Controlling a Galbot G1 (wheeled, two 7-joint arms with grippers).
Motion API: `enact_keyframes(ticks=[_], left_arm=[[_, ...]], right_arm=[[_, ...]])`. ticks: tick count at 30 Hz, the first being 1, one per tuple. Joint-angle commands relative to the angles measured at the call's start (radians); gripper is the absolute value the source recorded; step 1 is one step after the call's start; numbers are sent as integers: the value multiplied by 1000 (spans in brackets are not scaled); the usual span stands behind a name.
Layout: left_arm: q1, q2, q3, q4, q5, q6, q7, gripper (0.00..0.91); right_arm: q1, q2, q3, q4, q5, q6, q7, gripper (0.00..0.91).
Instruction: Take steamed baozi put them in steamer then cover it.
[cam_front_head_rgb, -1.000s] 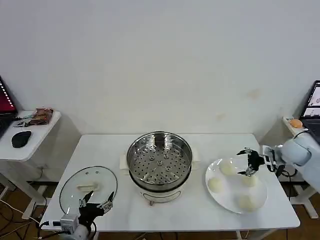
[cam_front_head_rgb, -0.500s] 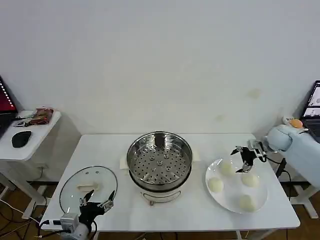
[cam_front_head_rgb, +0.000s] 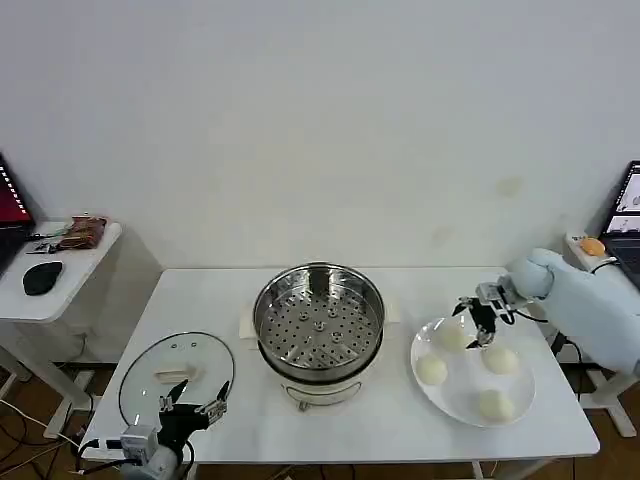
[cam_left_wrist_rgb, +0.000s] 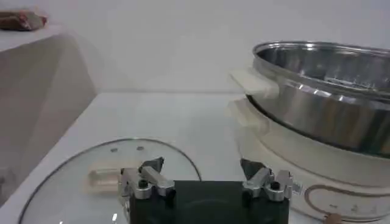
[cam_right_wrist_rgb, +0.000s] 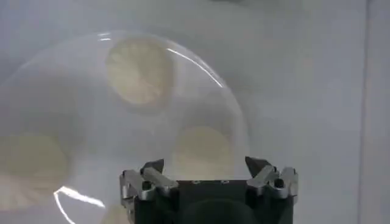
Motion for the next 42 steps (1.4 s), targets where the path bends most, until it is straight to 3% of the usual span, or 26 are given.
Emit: enact_keyframes(ticks=[1, 8, 27, 36, 42], left_arm=[[0, 0, 0, -2, 0, 0, 0, 907], [-1, 1, 1, -6, -2, 4, 0, 907], [6, -2, -2, -18, -2, 11, -6, 907], [8, -4, -3, -24, -2, 13, -7, 907], [12, -5, -6, -25, -2, 13, -8, 907]], right_arm=[[-9, 33, -4, -35, -26, 12, -8, 907], [-29, 43, 23, -53, -28, 11, -2, 897], [-33, 51, 47, -78, -37, 7, 6, 645], [-28, 29, 51, -45, -22, 6, 3, 635], [37, -51, 20, 60, 12, 1, -8, 645]])
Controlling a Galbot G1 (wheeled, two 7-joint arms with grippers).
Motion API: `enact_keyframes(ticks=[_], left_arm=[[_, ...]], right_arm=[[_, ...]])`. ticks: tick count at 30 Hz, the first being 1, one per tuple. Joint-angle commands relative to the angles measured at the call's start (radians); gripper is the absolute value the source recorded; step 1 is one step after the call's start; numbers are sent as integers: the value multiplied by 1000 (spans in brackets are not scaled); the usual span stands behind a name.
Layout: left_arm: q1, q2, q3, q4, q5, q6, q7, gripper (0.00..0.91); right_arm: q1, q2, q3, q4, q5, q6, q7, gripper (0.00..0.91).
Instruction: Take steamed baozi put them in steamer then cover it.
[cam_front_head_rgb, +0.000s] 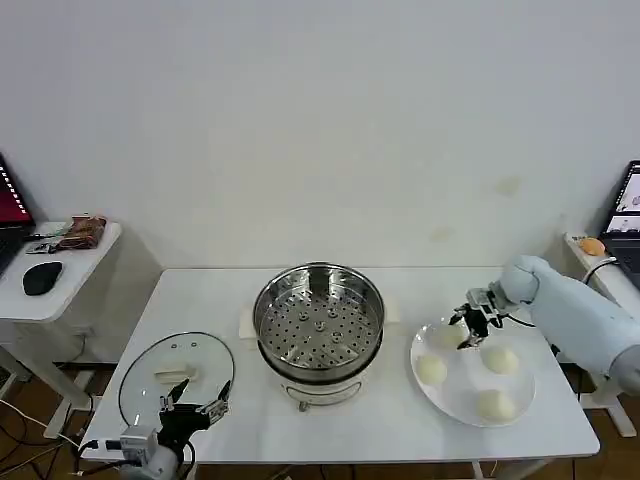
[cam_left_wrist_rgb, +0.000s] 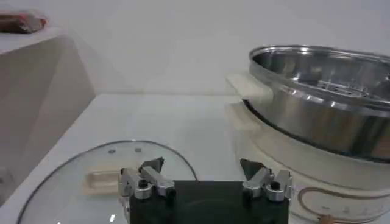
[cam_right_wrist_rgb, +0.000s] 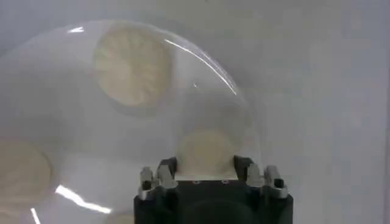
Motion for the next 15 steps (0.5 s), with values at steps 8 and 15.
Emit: enact_keyframes(ticks=[8, 15], left_arm=[[6, 3, -2, -5, 1, -1, 0, 907], [6, 4, -1, -10, 1, -1, 1, 907]], right_arm=[[227, -171, -131, 250, 112, 2, -8, 645], [354, -152, -233, 310, 188, 29, 14, 645]])
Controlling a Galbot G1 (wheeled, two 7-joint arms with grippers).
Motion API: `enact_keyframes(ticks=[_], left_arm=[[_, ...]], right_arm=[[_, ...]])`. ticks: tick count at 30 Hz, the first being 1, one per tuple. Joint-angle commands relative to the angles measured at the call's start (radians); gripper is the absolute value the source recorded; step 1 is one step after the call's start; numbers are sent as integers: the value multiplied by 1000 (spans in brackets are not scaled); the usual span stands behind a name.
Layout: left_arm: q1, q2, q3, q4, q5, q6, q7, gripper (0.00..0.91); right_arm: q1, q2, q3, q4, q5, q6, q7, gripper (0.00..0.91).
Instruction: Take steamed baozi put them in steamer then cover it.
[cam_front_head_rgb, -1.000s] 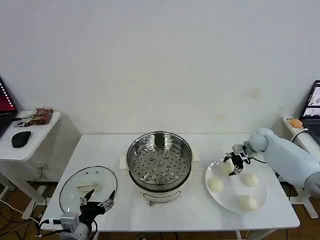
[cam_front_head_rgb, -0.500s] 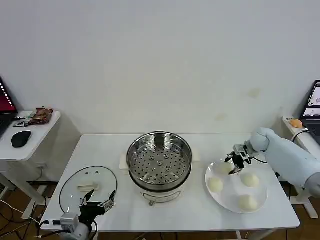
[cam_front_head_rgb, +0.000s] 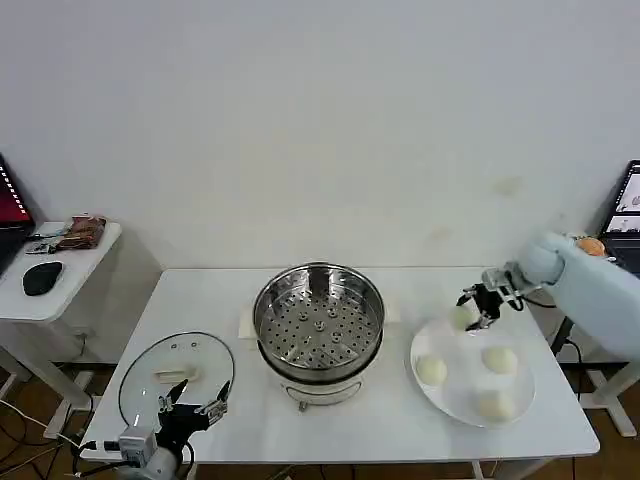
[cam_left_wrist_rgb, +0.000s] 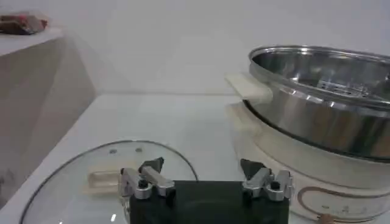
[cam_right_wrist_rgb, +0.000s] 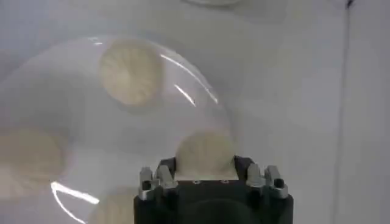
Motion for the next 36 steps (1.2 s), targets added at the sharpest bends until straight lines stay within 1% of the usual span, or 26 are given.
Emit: enact_keyframes(ticks=[1, 6, 12, 18, 22, 26, 31, 36], left_arm=[[1, 0, 1, -1, 0, -1, 1, 907], [4, 1, 2, -5, 0, -2, 3, 907], [2, 2, 5, -9, -1, -2, 4, 907], [-1, 4, 6, -9, -6, -1, 4, 907], [-1, 3, 7, -11, -8, -1, 4, 907], [-3, 5, 4, -13, -14, 0, 4, 907], [0, 5, 2, -10, -17, -1, 6, 907], [0, 5, 1, -15, -19, -1, 5, 907]], right_arm=[[174, -27, -123, 115, 87, 17, 12, 645], [250, 37, -172, 114, 93, 49, 33, 645], [337, 141, -227, 74, 107, 142, 46, 645], [372, 228, -268, 26, 107, 232, 62, 655], [380, 282, -274, 5, 96, 270, 69, 655], [377, 331, -274, -6, 82, 328, 93, 655], [363, 392, -272, -43, 59, 419, 124, 665], [348, 427, -274, -43, 23, 461, 140, 665]])
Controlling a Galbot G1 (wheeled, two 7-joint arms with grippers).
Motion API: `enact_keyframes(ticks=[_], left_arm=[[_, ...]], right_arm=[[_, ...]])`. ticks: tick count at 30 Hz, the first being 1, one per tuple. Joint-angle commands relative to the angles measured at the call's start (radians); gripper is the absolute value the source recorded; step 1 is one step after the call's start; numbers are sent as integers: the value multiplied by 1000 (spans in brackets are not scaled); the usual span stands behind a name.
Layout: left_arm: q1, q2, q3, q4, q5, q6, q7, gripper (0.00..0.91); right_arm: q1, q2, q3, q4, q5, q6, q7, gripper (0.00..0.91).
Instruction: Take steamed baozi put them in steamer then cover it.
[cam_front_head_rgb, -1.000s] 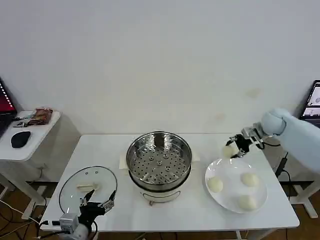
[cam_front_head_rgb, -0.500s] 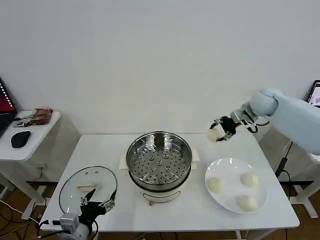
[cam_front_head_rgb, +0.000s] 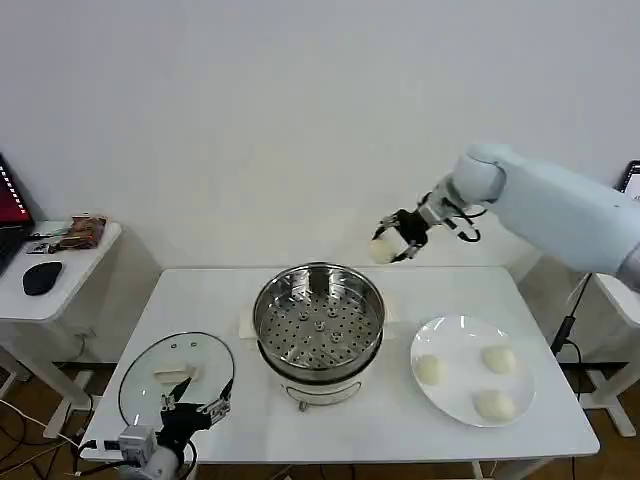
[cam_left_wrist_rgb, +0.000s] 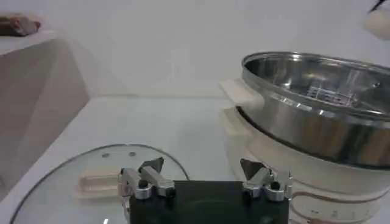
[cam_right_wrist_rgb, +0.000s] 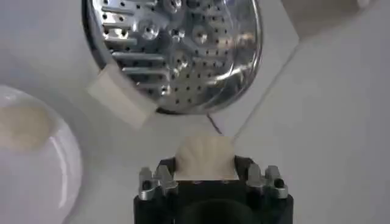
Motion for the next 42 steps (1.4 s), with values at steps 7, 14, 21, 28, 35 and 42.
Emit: enact_keyframes(ticks=[7, 14, 21, 28, 35, 42], left_arm=[[6, 2, 0, -13, 0, 2, 2, 907], [8, 2, -1, -16, 0, 1, 1, 907], [8, 1, 0, -23, -2, 1, 2, 907], [11, 1, -3, -33, -4, 1, 2, 907], [13, 1, -3, -34, -4, 1, 2, 907], [9, 3, -3, -35, -6, 2, 2, 907]], right_arm=[[3, 128, -25, -8, -90, 175, 45, 665], [-2, 139, -49, 23, -174, 233, 66, 665], [-25, 168, -49, -15, -292, 298, 103, 665], [-73, 185, -31, -33, -376, 318, 123, 665], [-113, 204, -16, -55, -415, 319, 131, 665], [-140, 231, -5, -69, -445, 319, 139, 665]])
